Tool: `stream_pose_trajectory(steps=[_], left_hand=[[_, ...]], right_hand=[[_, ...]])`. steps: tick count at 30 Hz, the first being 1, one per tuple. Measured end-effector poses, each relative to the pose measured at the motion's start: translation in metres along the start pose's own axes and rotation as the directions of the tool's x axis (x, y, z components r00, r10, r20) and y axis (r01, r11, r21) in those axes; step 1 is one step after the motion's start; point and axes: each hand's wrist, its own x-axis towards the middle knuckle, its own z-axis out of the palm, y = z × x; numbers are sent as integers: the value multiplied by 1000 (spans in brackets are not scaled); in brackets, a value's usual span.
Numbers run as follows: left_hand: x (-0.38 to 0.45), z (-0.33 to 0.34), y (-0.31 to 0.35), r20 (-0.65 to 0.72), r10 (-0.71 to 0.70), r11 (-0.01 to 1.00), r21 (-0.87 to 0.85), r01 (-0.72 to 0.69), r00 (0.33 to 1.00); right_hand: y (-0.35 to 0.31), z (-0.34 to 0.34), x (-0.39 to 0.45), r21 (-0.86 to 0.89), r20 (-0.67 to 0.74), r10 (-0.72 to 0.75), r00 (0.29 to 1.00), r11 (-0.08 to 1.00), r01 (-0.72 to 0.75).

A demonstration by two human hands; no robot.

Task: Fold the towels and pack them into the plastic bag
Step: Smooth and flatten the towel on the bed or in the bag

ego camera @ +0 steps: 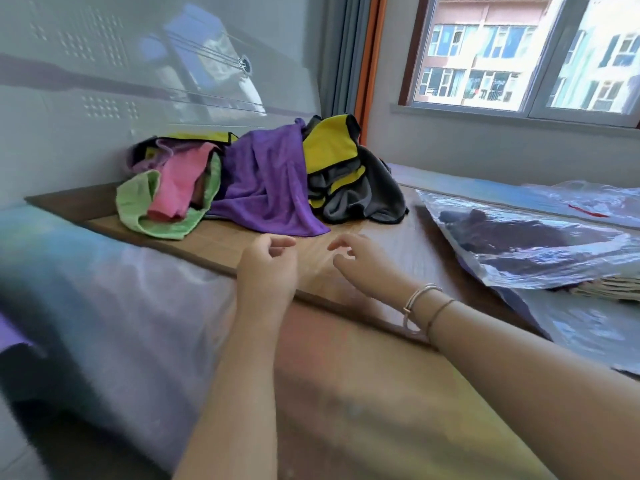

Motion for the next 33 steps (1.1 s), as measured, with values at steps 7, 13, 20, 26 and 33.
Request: stream_pose_trajectory(steps=[7, 13, 20, 26, 33], left_hand=[[30, 6, -34, 13, -36, 995, 94, 34, 999], [32, 9, -39, 47, -59, 993, 104, 54, 997], [1, 12, -29, 30, 66, 974, 215, -70, 997], [-46, 18, -10, 107, 208, 865, 445, -234, 972], [-92, 35, -6, 329, 281, 676, 599, -429, 902]], right_hand=[[12, 54, 107, -66, 100, 118, 988, 992, -112], [15, 56, 119, -278, 192, 183, 964, 952, -126], [6, 0, 22, 245, -74, 85, 994, 967, -64], [13, -63, -72, 259, -355, 85, 931, 966, 11], [10, -86, -159, 280, -406, 46, 913, 957, 77]])
